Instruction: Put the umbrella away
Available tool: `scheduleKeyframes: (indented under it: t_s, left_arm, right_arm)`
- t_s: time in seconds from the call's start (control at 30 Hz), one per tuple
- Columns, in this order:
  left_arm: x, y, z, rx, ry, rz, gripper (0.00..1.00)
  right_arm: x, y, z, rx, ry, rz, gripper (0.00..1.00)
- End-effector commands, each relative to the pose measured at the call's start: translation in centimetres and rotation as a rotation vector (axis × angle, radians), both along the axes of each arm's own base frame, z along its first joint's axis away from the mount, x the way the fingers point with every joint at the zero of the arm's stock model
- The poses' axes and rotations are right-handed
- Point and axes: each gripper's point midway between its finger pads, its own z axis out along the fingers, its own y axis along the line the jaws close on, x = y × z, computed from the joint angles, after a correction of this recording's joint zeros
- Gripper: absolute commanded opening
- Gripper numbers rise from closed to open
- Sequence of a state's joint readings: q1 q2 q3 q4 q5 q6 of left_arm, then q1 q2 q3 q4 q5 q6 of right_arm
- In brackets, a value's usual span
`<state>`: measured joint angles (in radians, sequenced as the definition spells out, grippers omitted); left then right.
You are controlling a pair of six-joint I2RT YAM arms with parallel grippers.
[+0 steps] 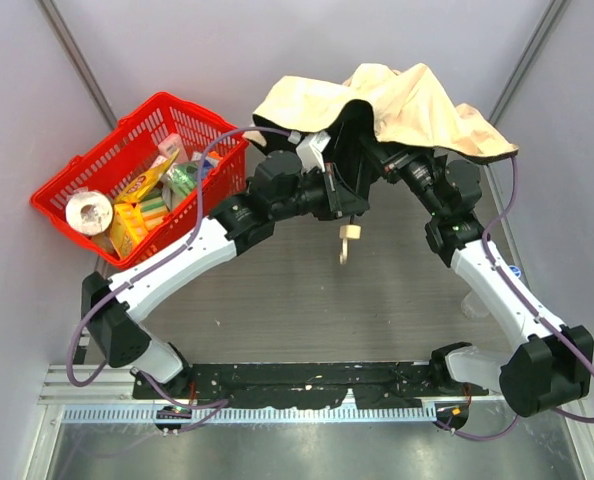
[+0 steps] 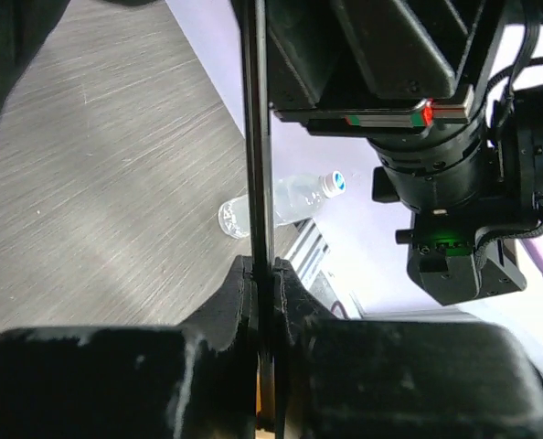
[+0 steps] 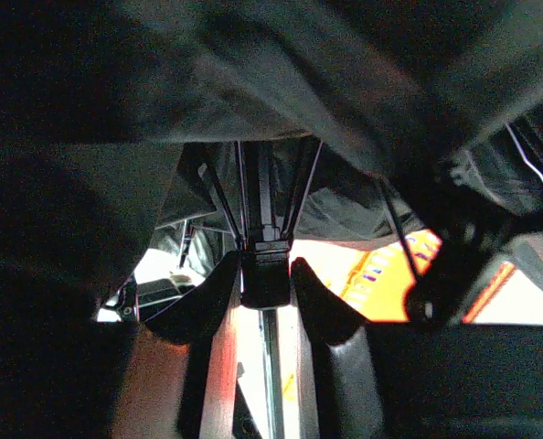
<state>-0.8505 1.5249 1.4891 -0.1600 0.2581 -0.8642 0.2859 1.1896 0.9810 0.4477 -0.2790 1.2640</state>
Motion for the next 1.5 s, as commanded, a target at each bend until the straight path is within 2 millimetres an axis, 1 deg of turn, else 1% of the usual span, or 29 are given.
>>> scheduleKeyframes:
  t_s: [0.0, 0.07, 0.1, 0.13, 0.17, 0.23, 0.33, 0.4, 0.5, 0.6, 0.63, 0.67, 0.73, 0.77, 0.8, 0.83, 0.87, 0.9, 0.93, 1.03, 1.13, 1.23, 1.27, 1.3, 1.33, 1.37, 1.4, 1.43, 1.47]
  left_arm:
    - [2.8, 1.5, 3.5, -0.001, -0.135, 0.104, 0.0]
    - [4.1, 2.2, 5.0, 0.004, -0.178, 0.135, 0.0]
    - [4.5, 2.3, 5.7, 0.0, -0.19, 0.144, 0.0]
    - [4.5, 2.2, 6.2, -0.006, -0.202, 0.137, 0.0]
    - [4.5, 1.9, 6.5, -0.017, -0.206, 0.132, 0.0]
    - [4.8, 1.4, 6.4, -0.035, -0.189, 0.128, 0.0]
    - [4.7, 1.1, 5.9, -0.055, -0.171, 0.124, 0.0]
    - [4.9, 1.4, 5.9, -0.059, -0.171, 0.141, 0.0]
    - [4.8, 1.5, 5.6, -0.048, -0.171, 0.142, 0.0]
    - [4.7, 2.0, 4.7, -0.027, -0.16, 0.152, 0.0]
    - [4.4, 2.3, 4.5, -0.025, -0.163, 0.152, 0.0]
    - [4.4, 2.6, 4.0, -0.022, -0.159, 0.165, 0.0]
    - [4.9, 3.1, 3.9, -0.036, -0.152, 0.2, 0.0]
    - [5.0, 3.0, 4.1, -0.04, -0.152, 0.203, 0.0]
    - [5.4, 3.0, 4.4, -0.038, -0.152, 0.215, 0.0]
    - [5.9, 3.1, 4.8, -0.042, -0.156, 0.229, 0.0]
    - [6.2, 3.0, 5.4, -0.055, -0.16, 0.239, 0.0]
    - [6.4, 2.9, 6.0, -0.068, -0.167, 0.245, 0.0]
    - [6.6, 2.9, 6.5, -0.078, -0.174, 0.253, 0.0]
    - [6.9, 2.6, 6.9, -0.087, -0.179, 0.252, 0.0]
    - [7.0, 2.5, 5.9, -0.092, -0.151, 0.256, 0.0]
    - [6.3, 2.6, 5.3, -0.1, -0.135, 0.24, 0.0]
    - [5.8, 2.5, 4.7, -0.098, -0.125, 0.222, 0.0]
    - [5.3, 2.7, 4.0, -0.093, -0.108, 0.211, 0.01]
    - [4.5, 2.7, 3.5, -0.097, -0.099, 0.181, 0.08]
    - [3.6, 2.8, 2.7, -0.1, -0.087, 0.161, 0.22]
    - [2.5, 3.0, 1.8, -0.091, -0.073, 0.134, 0.36]
    - [1.4, 3.0, 1.1, -0.094, -0.079, 0.104, 0.47]
    - [0.1, 3.2, -0.1, -0.075, -0.08, 0.071, 0.56]
  right_arm:
    - [-3.5, -0.2, 4.8, 0.017, -0.172, 0.025, 0.01]
    - [-4.2, 0.5, 2.9, -0.003, -0.136, 0.045, 0.01]
    - [-4.4, 0.6, 2.4, -0.003, -0.125, 0.044, 0.01]
    - [-5.1, 1.0, 1.6, 0.0, -0.112, 0.055, 0.01]
    - [-5.2, 1.1, 1.4, 0.004, -0.105, 0.051, 0.01]
    - [-5.9, 1.9, 0.9, 0.005, -0.099, 0.069, 0.01]
    - [-6.0, 1.7, 0.1, 0.0, -0.084, 0.062, 0.01]
    - [-6.0, 2.0, -0.1, -0.001, -0.08, 0.076, 0.01]
    - [-5.9, 1.9, 0.0, 0.003, -0.09, 0.067, 0.01]
    - [-5.5, 1.9, 1.0, 0.013, -0.122, 0.072, 0.01]
    - [-5.1, 1.8, 1.0, 0.014, -0.12, 0.069, 0.01]
    - [-5.1, 1.7, 1.5, 0.02, -0.131, 0.066, 0.01]
    - [-5.1, 2.2, 1.4, 0.029, -0.124, 0.087, 0.01]
    - [-5.6, 2.8, 1.4, 0.039, -0.122, 0.106, 0.01]
    - [-5.6, 2.8, 0.8, 0.037, -0.109, 0.092, 0.01]
    - [-6.6, 3.6, 0.6, 0.029, -0.11, 0.107, 0.01]
    - [-6.6, 3.8, -0.3, 0.02, -0.091, 0.094, 0.0]
    - [-7.4, 4.4, -0.5, 0.02, -0.086, 0.097, 0.0]
    - [-7.9, 5.0, -1.5, 0.014, -0.067, 0.111, 0.01]
    - [-8.2, 4.9, -2.1, 0.018, -0.055, 0.111, 0.01]
    - [-8.1, 5.0, -1.7, 0.01, -0.066, 0.11, 0.01]
    - [-8.0, 5.0, -0.9, 0.01, -0.094, 0.114, 0.01]
    - [-7.1, 4.4, -1.1, -0.004, -0.094, 0.091, 0.01]
    - [-6.7, 4.2, -0.9, -0.007, -0.098, 0.089, 0.01]
    - [-5.6, 3.4, -0.9, 0.005, -0.097, 0.072, 0.01]
    - [-4.9, 2.5, -0.5, 0.005, -0.115, 0.069, 0.01]
    - [-4.6, 2.6, -0.4, 0.002, -0.129, 0.081, 0.01]
    - [-3.9, 1.8, 0.0, -0.007, -0.149, 0.059, 0.01]
    - [-3.5, 1.7, -0.1, -0.043, -0.186, 0.053, 0.01]
